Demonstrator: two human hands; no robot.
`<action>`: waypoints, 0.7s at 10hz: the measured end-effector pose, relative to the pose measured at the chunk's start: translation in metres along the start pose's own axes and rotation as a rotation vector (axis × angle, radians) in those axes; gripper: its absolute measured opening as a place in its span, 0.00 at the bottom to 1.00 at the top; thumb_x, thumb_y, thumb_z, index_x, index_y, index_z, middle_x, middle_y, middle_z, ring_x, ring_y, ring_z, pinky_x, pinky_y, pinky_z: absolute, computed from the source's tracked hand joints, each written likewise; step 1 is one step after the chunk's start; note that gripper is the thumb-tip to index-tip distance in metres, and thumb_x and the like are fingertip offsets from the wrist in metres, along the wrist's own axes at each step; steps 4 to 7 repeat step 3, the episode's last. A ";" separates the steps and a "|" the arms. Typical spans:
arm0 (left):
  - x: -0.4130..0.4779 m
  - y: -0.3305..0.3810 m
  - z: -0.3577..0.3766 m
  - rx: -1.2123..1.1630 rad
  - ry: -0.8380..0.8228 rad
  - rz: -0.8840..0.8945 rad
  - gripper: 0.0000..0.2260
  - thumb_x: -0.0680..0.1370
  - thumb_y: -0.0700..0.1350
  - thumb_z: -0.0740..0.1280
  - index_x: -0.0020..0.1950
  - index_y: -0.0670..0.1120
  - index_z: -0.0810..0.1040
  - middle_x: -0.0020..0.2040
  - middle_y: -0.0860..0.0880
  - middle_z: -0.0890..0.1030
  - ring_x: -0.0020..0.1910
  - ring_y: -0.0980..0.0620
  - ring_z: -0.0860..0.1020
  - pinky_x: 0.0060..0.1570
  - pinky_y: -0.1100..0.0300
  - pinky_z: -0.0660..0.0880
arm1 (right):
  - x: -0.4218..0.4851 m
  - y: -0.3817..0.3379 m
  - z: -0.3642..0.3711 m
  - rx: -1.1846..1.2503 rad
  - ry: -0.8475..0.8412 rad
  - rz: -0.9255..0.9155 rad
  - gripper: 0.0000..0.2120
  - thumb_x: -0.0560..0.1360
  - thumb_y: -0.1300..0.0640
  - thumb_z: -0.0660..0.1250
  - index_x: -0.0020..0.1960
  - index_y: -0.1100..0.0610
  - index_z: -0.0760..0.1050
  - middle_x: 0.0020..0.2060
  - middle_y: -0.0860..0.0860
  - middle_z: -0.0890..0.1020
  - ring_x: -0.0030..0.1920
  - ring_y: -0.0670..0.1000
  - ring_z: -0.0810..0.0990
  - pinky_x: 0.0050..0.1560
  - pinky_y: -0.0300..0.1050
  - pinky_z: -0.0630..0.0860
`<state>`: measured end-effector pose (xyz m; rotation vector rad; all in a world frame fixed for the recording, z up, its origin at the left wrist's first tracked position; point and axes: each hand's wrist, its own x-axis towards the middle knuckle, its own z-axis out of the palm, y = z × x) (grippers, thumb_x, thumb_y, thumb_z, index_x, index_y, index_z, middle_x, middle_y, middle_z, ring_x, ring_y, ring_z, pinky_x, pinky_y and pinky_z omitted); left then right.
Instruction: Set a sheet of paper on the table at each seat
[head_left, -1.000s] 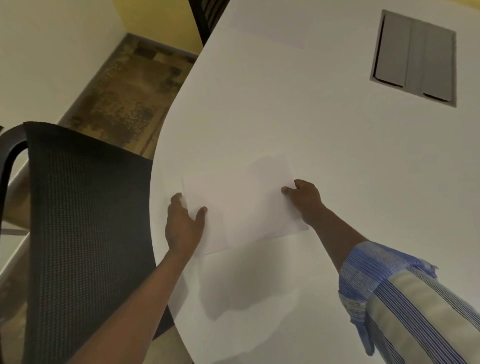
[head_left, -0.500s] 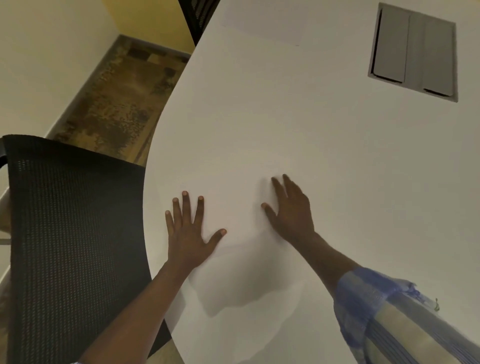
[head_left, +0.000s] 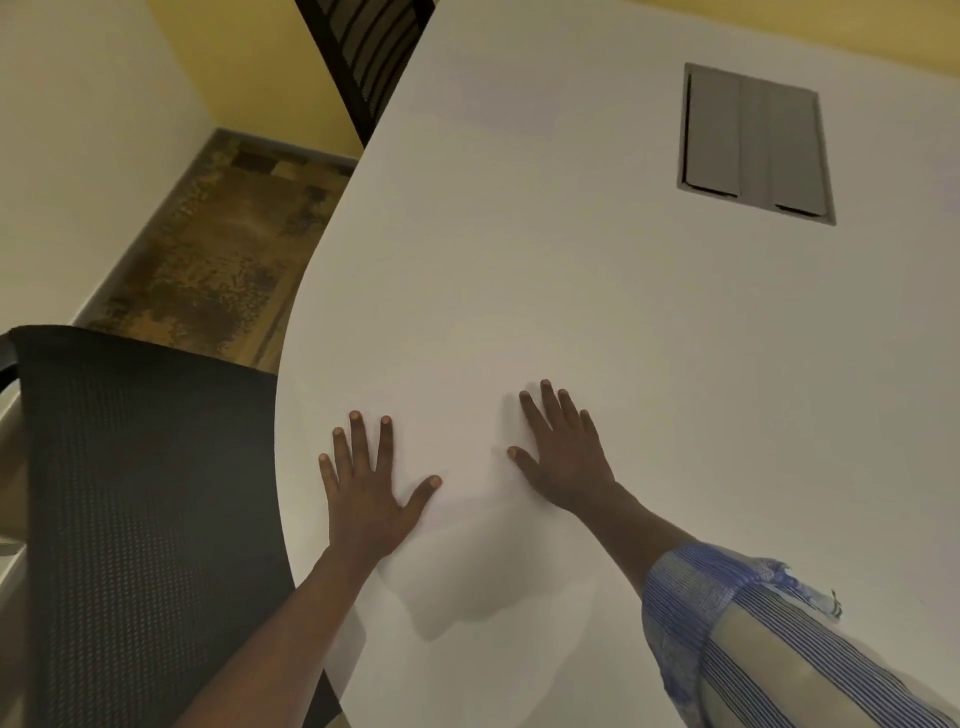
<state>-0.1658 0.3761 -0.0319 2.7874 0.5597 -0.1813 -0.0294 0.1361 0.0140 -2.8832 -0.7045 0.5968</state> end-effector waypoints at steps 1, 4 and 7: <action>-0.002 0.006 -0.008 -0.018 0.004 -0.006 0.46 0.74 0.75 0.52 0.83 0.52 0.43 0.82 0.43 0.39 0.81 0.36 0.46 0.75 0.32 0.52 | -0.026 0.007 -0.012 0.031 0.013 0.051 0.36 0.82 0.38 0.53 0.83 0.49 0.42 0.83 0.54 0.42 0.83 0.58 0.43 0.80 0.58 0.47; -0.019 0.054 -0.014 -0.031 0.066 0.133 0.45 0.74 0.74 0.53 0.82 0.48 0.51 0.83 0.41 0.47 0.80 0.35 0.51 0.74 0.32 0.56 | -0.093 0.041 -0.021 0.109 0.088 0.171 0.40 0.76 0.32 0.42 0.83 0.49 0.43 0.83 0.54 0.43 0.83 0.58 0.44 0.80 0.58 0.48; -0.019 0.054 -0.014 -0.031 0.066 0.133 0.45 0.74 0.74 0.53 0.82 0.48 0.51 0.83 0.41 0.47 0.80 0.35 0.51 0.74 0.32 0.56 | -0.093 0.041 -0.021 0.109 0.088 0.171 0.40 0.76 0.32 0.42 0.83 0.49 0.43 0.83 0.54 0.43 0.83 0.58 0.44 0.80 0.58 0.48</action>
